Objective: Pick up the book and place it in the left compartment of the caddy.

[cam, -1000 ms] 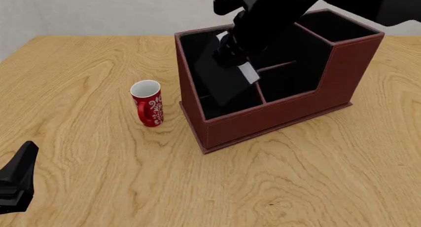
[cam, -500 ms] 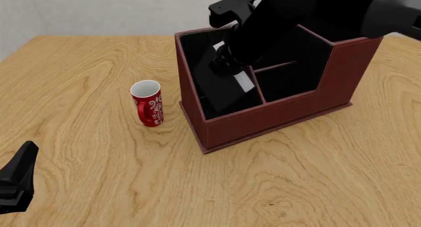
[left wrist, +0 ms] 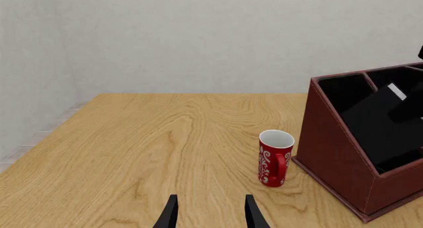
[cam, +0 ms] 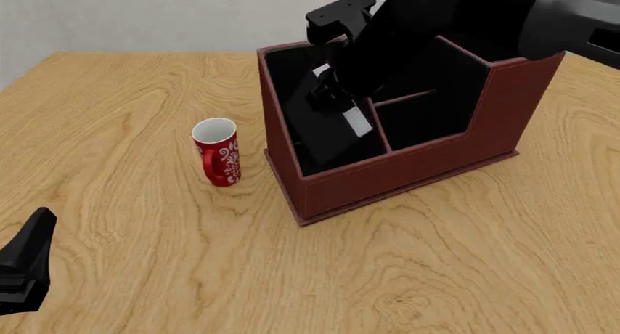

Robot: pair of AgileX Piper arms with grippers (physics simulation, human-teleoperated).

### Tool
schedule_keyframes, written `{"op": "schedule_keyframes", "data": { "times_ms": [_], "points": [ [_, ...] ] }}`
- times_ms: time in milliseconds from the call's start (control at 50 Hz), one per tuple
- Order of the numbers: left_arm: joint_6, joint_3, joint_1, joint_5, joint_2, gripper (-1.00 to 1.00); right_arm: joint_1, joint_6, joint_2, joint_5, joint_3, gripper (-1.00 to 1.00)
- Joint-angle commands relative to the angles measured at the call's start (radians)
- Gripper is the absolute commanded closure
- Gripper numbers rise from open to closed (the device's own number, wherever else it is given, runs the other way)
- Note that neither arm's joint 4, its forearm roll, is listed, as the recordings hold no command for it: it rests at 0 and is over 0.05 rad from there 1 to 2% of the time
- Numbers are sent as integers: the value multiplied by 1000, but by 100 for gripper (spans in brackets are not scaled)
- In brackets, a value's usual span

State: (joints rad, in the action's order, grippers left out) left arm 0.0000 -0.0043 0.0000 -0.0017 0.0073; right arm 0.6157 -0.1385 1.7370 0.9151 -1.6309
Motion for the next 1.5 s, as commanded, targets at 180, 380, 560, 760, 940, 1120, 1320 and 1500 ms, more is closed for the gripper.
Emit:
{"op": "schedule_keyframes", "data": {
  "times_ms": [180,380,560,760,940,1120,1320,1500],
  "points": [
    [0,0,0,0,0,-100,-1,17,5,-3,-20,100],
    [0,0,0,0,0,-100,-6,16,1,0,-22,-100],
    [0,0,0,0,0,-100,-1,13,-7,2,-11,-100],
    [0,0,0,0,0,-100,-4,10,-16,3,-6,-100],
    [0,0,0,0,0,-100,-2,9,-22,7,-6,-100],
    [0,0,0,0,0,-100,1,3,-53,46,-39,-100],
    [0,0,0,0,0,-100,2,-13,-116,91,-41,-100],
    [0,0,0,0,0,-100,4,-3,-180,99,-15,-100]
  ]
}}
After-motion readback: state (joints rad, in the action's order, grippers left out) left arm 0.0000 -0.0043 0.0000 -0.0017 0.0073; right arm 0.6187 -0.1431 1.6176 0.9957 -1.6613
